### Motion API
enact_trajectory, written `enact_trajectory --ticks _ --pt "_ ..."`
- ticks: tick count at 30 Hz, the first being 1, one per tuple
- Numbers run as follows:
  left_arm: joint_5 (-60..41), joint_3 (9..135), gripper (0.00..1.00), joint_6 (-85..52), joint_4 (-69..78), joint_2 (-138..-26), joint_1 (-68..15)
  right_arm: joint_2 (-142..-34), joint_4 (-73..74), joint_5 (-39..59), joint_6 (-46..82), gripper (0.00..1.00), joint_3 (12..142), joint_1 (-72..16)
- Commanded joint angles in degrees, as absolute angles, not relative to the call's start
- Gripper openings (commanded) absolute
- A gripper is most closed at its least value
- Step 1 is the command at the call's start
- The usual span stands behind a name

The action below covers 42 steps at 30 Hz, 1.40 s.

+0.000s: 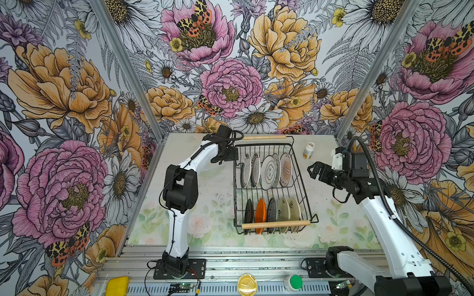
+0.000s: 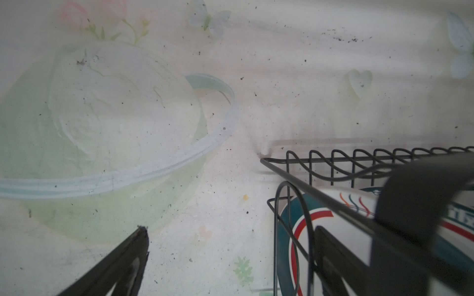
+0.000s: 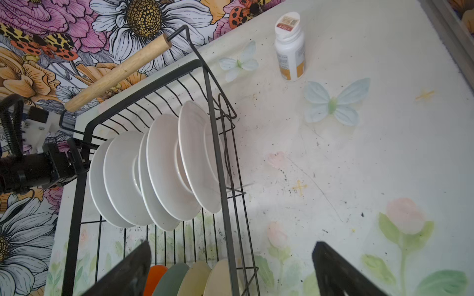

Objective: Unload the plates from the dish rack

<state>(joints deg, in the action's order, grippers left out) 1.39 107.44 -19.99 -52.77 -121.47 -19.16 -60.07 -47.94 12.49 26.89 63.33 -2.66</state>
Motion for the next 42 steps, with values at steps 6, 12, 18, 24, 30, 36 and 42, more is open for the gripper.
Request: enact_trajectory --ticks 6,12,18,24,30,36,42 --pt "4.94 98.95 0.99 -24.53 -49.83 -116.55 -10.79 -62.38 -47.13 3.75 26.37 1.0 67.14 -11.09" --pt "2.64 89.68 0.99 -26.09 -44.71 -111.52 -5.11 -63.02 -47.11 -2.81 29.26 1.0 69.48 -15.1" --pt "1.33 79.09 0.99 -26.95 -40.37 -104.91 0.21 -63.61 -47.2 -4.62 35.61 0.99 70.4 -16.73" --pt "1.07 68.1 0.99 -28.78 -36.69 -95.89 4.59 -62.82 -47.37 -6.05 38.75 0.99 69.41 -20.81" --pt "0.46 61.12 0.99 -30.01 -35.14 -87.99 6.49 -60.9 -47.46 -5.2 45.09 1.0 65.05 -23.88" --pt "0.75 57.64 0.99 -32.32 -34.2 -80.98 6.24 -59.41 -47.42 -3.58 49.61 1.0 61.76 -27.72" --pt "0.42 55.88 0.99 -33.22 -34.21 -76.21 6.24 -60.44 -47.33 -4.54 52.37 0.99 61.53 -32.69"
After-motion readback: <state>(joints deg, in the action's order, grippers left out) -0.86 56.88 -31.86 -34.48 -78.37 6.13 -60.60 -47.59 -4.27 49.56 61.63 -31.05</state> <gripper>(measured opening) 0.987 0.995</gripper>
